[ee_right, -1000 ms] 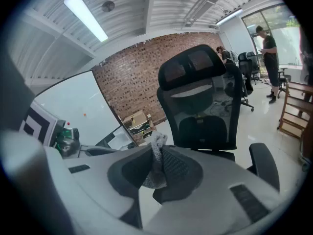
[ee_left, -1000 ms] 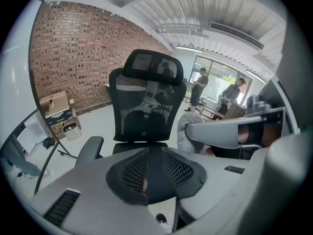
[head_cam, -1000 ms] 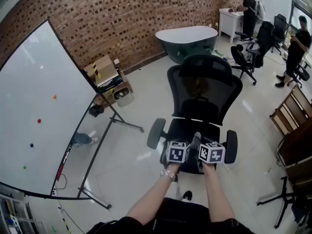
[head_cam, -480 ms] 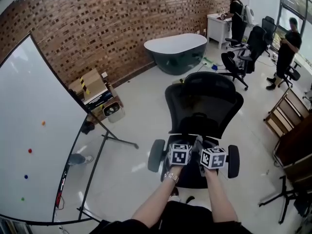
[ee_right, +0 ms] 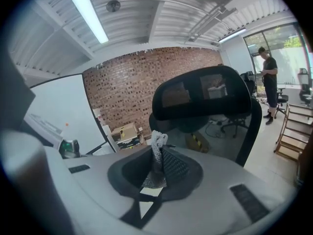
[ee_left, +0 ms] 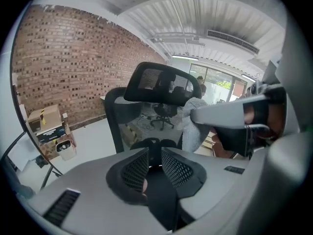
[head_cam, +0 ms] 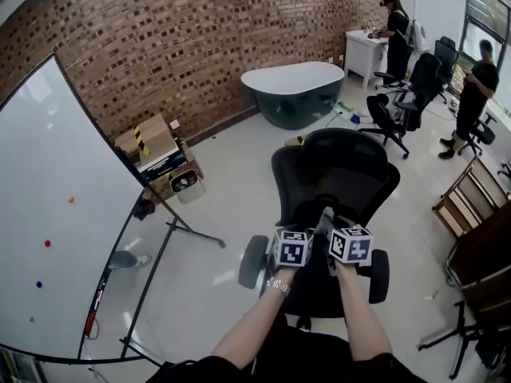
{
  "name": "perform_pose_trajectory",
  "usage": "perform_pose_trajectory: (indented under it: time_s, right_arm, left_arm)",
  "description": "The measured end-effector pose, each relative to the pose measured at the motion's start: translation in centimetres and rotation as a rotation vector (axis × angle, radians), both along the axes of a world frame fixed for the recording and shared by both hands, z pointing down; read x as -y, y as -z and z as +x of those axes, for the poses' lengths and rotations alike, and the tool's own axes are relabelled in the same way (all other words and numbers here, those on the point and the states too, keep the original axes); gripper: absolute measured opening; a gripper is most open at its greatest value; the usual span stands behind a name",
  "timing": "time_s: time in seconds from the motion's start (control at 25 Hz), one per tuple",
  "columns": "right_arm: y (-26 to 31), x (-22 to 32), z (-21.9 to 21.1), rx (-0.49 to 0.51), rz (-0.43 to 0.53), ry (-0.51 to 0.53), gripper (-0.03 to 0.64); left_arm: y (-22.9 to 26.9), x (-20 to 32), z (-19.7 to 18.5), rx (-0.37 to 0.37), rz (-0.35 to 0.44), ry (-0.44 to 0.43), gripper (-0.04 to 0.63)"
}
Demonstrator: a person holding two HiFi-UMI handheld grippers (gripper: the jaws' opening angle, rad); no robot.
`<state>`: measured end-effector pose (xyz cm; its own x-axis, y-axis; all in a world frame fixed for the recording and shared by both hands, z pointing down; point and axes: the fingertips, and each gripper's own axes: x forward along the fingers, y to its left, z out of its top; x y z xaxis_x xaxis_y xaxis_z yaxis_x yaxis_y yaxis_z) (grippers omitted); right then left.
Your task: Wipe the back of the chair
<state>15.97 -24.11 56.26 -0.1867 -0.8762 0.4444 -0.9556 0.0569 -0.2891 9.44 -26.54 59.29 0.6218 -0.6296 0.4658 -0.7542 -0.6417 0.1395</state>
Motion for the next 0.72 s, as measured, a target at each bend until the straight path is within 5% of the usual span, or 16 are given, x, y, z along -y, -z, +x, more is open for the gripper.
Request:
perform_pose_trajectory:
  time_s: [0.2,0.44,0.72]
  right_arm:
    - [4.4,6.6,-2.5,-0.107,0.083,0.107,0.052]
    - [9.6,14.8,-3.1,-0.199,0.163,0.107,0.052]
    - [11.0,17.7,4.7,-0.270,0.160,-0.022,0.052]
  left_arm:
    - [0.0,0.8,-1.5,-0.007,-0.021,0.040,0.080]
    - [-0.2,1.3,-3.2,-0.007,-0.024,0.084,0.080]
    - [-0.8,1.1,-4.1,0.009,-0.025,0.093,0.080]
